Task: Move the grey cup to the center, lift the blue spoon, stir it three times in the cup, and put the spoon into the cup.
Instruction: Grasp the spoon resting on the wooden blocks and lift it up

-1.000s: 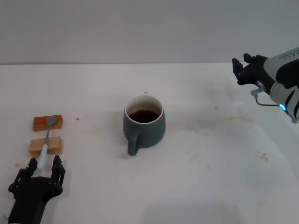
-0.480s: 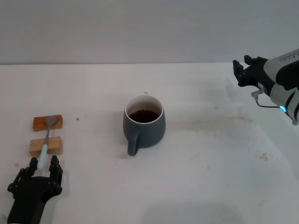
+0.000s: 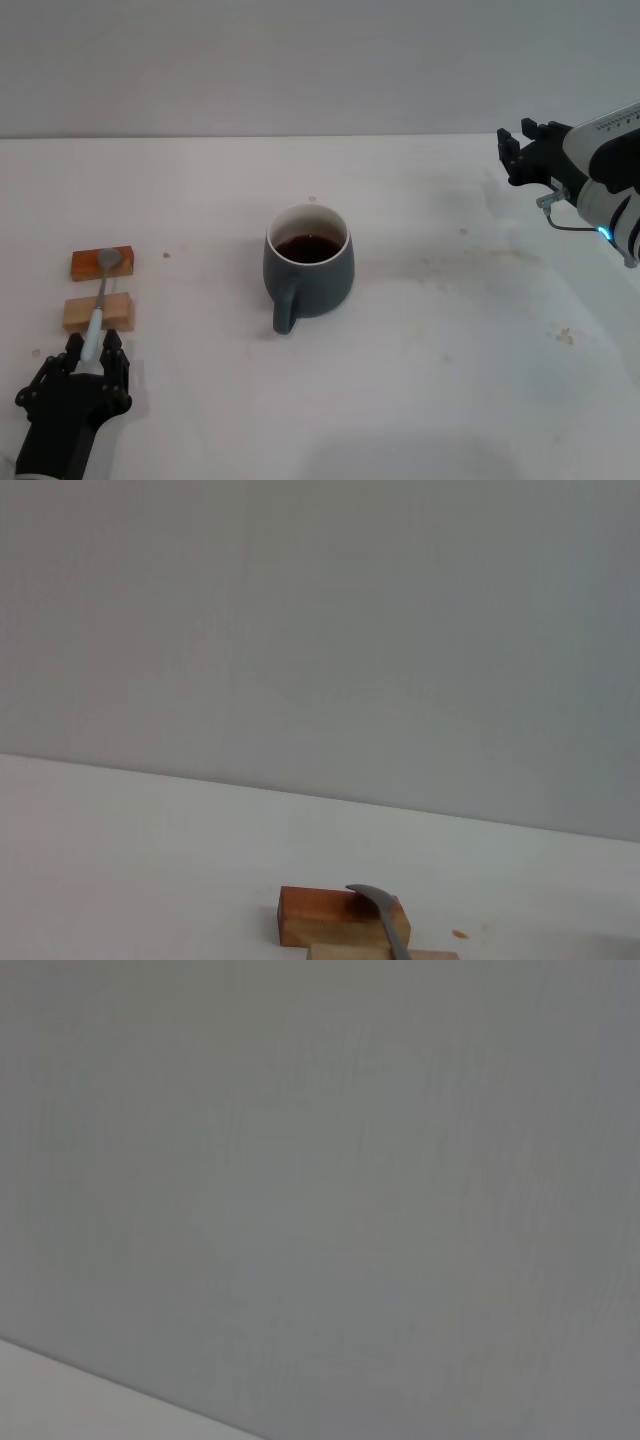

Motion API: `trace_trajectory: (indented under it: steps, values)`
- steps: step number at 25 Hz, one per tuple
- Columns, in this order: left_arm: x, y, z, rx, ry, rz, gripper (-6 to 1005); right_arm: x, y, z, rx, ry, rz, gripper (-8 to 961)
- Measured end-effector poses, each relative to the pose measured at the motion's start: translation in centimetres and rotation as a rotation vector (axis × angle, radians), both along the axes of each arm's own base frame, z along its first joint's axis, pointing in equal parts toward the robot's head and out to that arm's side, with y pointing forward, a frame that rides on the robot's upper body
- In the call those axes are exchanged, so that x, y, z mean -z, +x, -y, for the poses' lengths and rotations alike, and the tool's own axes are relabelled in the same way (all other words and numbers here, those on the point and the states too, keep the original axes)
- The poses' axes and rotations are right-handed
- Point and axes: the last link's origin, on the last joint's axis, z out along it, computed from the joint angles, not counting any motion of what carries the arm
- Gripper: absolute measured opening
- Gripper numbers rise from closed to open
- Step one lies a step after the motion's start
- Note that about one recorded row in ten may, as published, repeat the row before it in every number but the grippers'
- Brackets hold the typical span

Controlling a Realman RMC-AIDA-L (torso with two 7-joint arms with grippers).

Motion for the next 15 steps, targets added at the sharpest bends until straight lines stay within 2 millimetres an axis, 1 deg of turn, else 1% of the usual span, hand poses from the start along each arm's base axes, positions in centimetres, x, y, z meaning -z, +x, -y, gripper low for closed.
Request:
trace_trajectory:
  steps: [5, 10, 15]
  values:
    - [-0.03, -0.12, 0.02, -0.006, 0.001, 0.000, 369, 0.01, -0.10, -0.05, -0.002, 0.000, 0.000, 302]
    - [-0.05, -0.24, 0.05, -0.009, 0.000, -0.002, 375, 0.08, -0.27, -0.12, -0.002, -0.002, -0.001, 302]
    - [-0.01, -0.19, 0.05, -0.007, -0.002, -0.002, 361, 0.11, -0.31, -0.13, -0.002, -0.003, -0.001, 303]
